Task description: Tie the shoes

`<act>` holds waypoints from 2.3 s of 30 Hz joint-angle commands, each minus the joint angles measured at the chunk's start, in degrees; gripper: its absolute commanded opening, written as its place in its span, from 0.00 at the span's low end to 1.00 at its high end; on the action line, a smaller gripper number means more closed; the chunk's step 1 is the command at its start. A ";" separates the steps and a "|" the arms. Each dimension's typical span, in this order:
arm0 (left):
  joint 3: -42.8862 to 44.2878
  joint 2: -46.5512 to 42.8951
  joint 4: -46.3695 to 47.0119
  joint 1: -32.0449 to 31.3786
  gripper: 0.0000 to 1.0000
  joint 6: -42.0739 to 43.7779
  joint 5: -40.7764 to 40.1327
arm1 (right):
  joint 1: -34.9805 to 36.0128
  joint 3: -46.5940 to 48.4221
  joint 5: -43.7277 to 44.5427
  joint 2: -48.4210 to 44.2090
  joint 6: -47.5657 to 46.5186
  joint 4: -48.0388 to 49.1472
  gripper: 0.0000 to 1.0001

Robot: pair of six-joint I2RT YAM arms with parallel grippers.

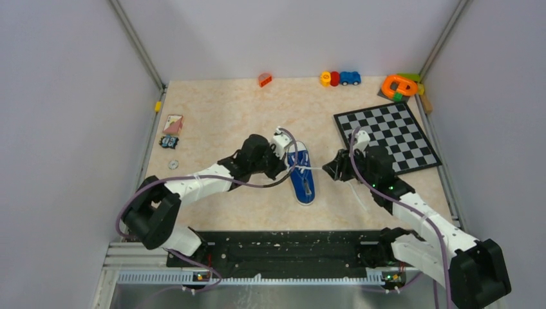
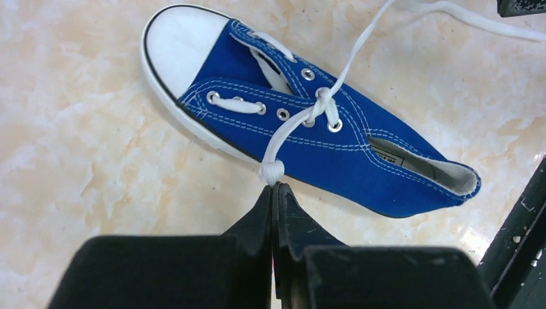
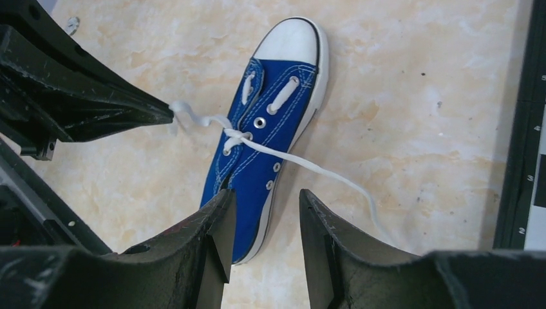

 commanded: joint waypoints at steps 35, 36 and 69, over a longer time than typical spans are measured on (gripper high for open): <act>-21.30 -8.70 49.59 3.98 0.00 -27.15 -1.90 | 4.99 -5.35 -4.48 5.55 14.14 8.76 0.61; -21.34 -8.23 50.11 3.96 0.00 -27.24 -1.24 | 5.04 -6.84 -4.48 5.40 15.61 11.73 0.62; -15.26 -5.80 36.73 13.07 0.00 -20.83 20.32 | 16.86 6.83 7.96 12.78 9.01 10.95 0.64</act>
